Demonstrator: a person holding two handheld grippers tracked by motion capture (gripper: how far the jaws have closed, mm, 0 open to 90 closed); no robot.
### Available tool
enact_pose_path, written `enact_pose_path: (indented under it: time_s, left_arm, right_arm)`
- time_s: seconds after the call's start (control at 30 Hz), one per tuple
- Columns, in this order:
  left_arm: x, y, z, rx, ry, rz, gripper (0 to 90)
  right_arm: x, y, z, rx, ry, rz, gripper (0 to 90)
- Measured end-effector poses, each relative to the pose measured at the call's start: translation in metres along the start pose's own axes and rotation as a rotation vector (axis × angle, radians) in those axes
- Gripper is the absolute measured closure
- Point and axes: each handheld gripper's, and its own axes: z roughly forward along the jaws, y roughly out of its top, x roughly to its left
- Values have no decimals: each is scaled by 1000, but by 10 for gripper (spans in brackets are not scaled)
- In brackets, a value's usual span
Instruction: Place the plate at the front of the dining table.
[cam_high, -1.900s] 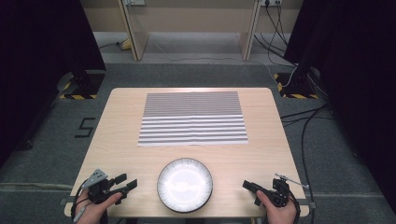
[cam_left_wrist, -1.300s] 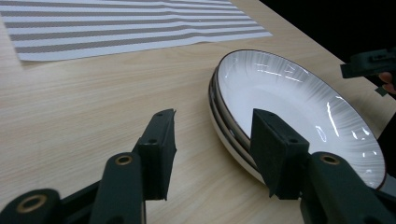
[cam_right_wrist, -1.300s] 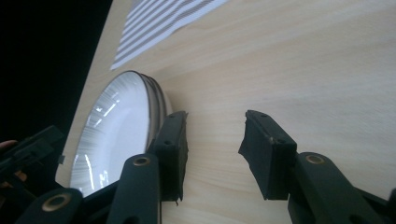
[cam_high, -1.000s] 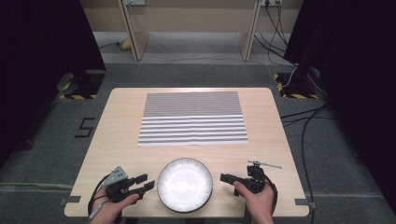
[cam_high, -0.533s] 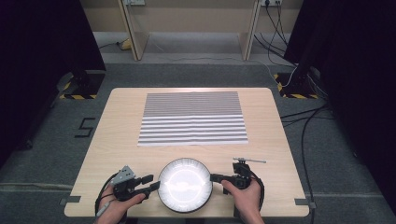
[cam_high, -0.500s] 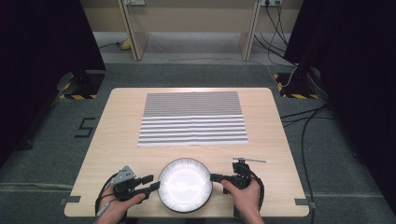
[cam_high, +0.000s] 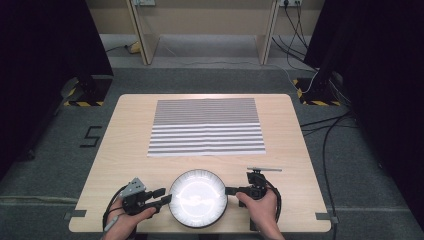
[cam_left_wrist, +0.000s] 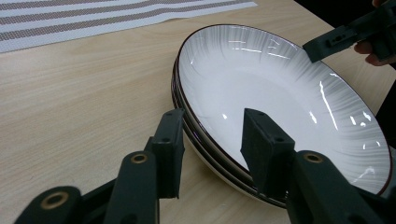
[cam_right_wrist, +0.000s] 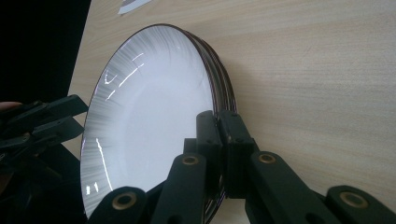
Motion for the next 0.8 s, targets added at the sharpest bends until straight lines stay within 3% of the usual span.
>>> enact_pose_path:
  time_s: [0.03,0.13,0.4,0.47,0.63,0.67,0.8]
  left_arm:
    - [0,0,0,1,0,0,588]
    - [1,0,1,4,0,-2,590]
    - [0,0,3,7,-7,1,603]
    - [0,1,2,6,8,12,599]
    - [3,2,-2,-4,10,7,616]
    - [2,1,-2,-3,12,16,618]
    - [1,1,-2,-15,26,42,632]
  right_arm:
    - [-4,0,0,6,33,42,879]
    - [-11,0,0,11,81,88,878]
    - [-15,3,3,47,126,139,880]
    - [-15,3,5,53,139,148,880]
    - [-7,3,12,53,116,98,872]
    - [-2,2,14,47,80,52,837]
    - [3,1,17,42,70,17,748]
